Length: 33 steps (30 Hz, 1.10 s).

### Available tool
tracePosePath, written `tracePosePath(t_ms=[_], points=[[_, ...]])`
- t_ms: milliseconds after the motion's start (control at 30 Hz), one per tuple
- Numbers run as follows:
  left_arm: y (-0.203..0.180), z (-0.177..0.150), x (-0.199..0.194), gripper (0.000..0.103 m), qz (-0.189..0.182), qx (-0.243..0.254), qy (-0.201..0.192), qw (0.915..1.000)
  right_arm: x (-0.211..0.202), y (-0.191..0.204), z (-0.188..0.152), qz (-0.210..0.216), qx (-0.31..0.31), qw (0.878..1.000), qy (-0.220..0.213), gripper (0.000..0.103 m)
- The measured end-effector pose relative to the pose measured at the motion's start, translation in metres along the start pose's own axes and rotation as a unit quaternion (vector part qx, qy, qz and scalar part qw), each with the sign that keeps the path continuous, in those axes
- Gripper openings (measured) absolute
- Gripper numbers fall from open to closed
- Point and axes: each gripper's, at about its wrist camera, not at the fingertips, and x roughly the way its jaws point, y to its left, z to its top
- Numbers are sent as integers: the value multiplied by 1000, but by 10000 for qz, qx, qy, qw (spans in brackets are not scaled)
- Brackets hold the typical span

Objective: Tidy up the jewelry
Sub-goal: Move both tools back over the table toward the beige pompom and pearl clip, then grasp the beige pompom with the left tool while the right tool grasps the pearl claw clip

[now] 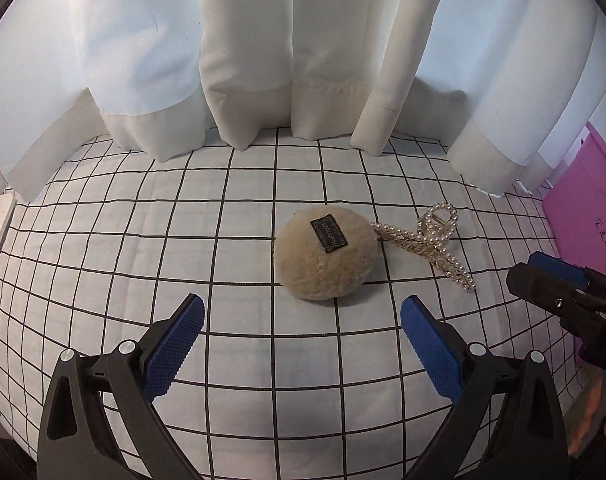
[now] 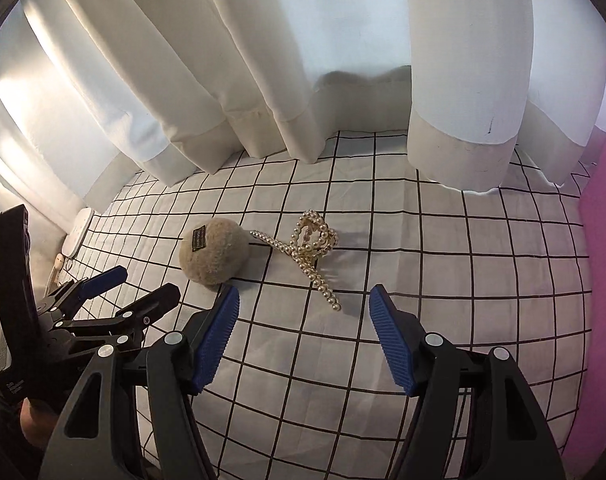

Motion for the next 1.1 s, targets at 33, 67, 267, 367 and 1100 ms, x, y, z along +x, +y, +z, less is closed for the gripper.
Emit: tracePosePath(t_ms=[33,67,267,367,1100], points=[[0,0,5,97,-3,31,21,10000,6,0,1,8,-17,10000,42,65],[-1,1,8,97,-4,62,30,10000,10,-1,3,-3,-32,10000,70,65],[-2,4,27,97,30,190,113,9998,36,-5,7,-48,-169,9996,223,65],[-1,5,35,97,64,181,141,9997,47,-5,8,-72,-237,9994,259,65],[-16,13,72,97,364,453,170,9982,89,-2,24,-295,-652,9966,417,64]])
